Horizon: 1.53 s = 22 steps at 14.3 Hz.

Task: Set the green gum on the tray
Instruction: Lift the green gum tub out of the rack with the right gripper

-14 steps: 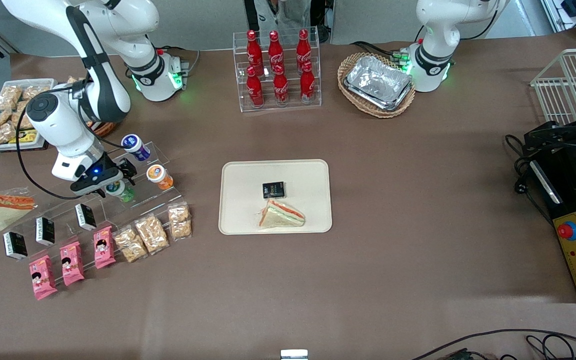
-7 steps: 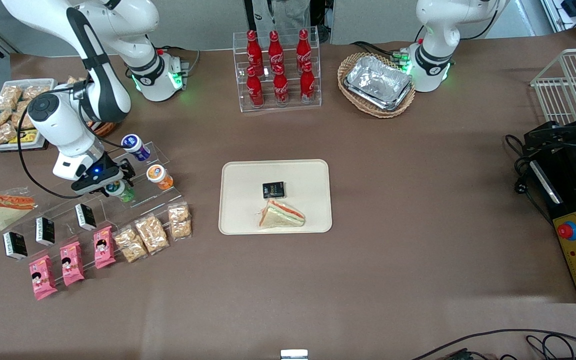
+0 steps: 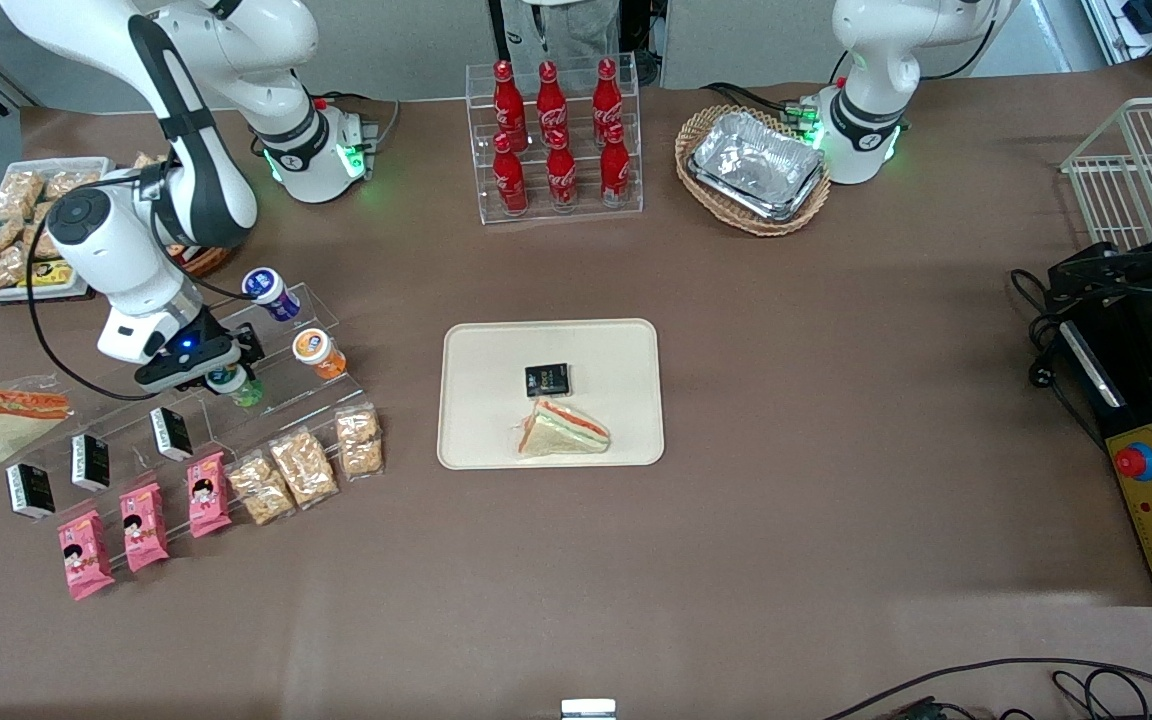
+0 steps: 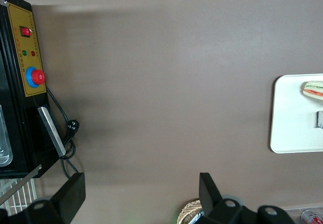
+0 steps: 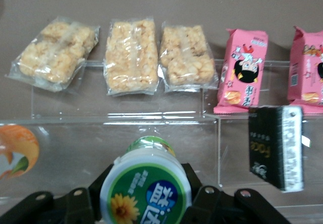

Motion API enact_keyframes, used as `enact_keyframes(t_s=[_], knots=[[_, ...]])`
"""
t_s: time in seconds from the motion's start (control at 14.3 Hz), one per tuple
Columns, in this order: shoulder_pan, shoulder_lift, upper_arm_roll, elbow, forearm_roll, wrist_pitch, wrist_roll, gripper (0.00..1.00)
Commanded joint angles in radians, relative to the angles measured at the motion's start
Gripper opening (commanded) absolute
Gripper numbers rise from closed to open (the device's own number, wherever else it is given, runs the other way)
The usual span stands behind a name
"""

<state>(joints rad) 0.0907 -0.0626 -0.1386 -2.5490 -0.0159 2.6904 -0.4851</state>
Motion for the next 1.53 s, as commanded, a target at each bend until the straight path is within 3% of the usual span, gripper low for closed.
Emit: enact_keyframes(t_s=[0.0, 0.56, 0.84, 1.05, 1.26, 1.47], knots=[[-0.003, 0.001, 0.001, 0.188, 0.002, -0.238, 0.003, 0.06], [0.004, 0.007, 0.007, 0.600, 0.013, -0.781, 0.066, 0.07], [0.027, 0.009, 0.011, 0.792, 0.053, -1.013, 0.123, 0.07], [0.102, 0.009, 0.013, 0.851, 0.065, -1.072, 0.254, 0.07], [0.199, 0.010, 0.014, 0.855, 0.108, -1.071, 0.467, 0.07], [0.334, 0.027, 0.014, 0.857, 0.108, -1.045, 0.704, 0.08]])
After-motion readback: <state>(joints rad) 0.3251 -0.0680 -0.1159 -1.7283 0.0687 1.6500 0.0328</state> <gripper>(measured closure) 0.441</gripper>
